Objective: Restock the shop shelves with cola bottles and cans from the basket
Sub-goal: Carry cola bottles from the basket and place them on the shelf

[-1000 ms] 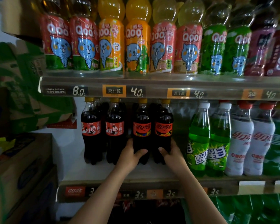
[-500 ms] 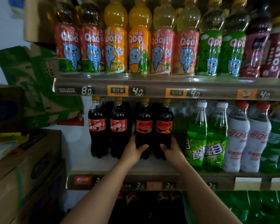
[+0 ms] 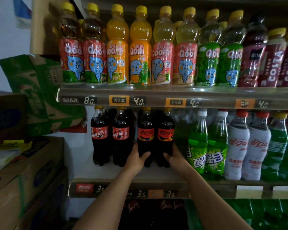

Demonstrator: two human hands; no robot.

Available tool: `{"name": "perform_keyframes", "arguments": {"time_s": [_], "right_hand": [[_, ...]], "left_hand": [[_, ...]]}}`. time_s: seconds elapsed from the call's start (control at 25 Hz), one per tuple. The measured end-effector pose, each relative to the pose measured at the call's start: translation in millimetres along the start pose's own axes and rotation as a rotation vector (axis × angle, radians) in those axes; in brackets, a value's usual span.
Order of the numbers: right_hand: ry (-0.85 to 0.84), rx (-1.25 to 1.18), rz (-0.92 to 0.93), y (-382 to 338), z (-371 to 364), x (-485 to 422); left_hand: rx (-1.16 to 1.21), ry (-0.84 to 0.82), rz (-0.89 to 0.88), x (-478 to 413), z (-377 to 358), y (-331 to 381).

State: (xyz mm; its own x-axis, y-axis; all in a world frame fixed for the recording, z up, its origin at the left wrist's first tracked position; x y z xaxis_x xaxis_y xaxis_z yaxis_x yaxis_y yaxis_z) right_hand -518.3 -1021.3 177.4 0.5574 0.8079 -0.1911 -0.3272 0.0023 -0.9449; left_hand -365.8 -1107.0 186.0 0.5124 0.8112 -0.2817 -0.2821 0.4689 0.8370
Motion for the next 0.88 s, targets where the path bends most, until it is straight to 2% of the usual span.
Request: {"name": "perform_keyframes", "arguments": {"time_s": [0.12,0.24,0.4,0.52,0.68,0.88], "right_hand": [[0.037,-0.059,0.012,-1.4,1.9,6.4],[0.143,-0.065,0.082,-15.4,5.4,24.8],[0.347,-0.002,0.114,-35.0,11.6,76.9],[0.436,-0.006,0.148,-49.3,1.4,132.2],[0.415,-0.039,0.147,-55.2,-18.8,190.2],[0.436,-0.062,0.073,-65.8,-30.6,299.1]], "left_hand": [[-0.031,0.002,-0.016,1.4,3.9,3.4],[-0.047,0.034,-0.03,12.0,11.1,10.1],[-0.04,0.262,0.001,51.2,42.6,8.2],[0.06,0.367,-0.091,98.3,61.1,6.3],[0.175,0.197,-0.16,160.9,66.6,2.9],[0.2,0.099,-0.142,259.0,97.6,-1.3]]}}
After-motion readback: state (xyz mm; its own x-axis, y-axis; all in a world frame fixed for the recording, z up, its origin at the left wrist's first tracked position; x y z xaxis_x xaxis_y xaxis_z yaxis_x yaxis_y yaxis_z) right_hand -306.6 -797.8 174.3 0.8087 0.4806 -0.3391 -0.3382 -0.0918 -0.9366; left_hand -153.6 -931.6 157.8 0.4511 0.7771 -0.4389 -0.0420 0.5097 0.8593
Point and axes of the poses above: each hand's wrist, its own x-axis away from the middle knuckle, its own z-axis out of the back of the hand, y = z × x, the point moved 10 cm from there along -x, towards the middle knuckle, and after that the axes turned 6 degrees about -x, right-handed, at the moved point
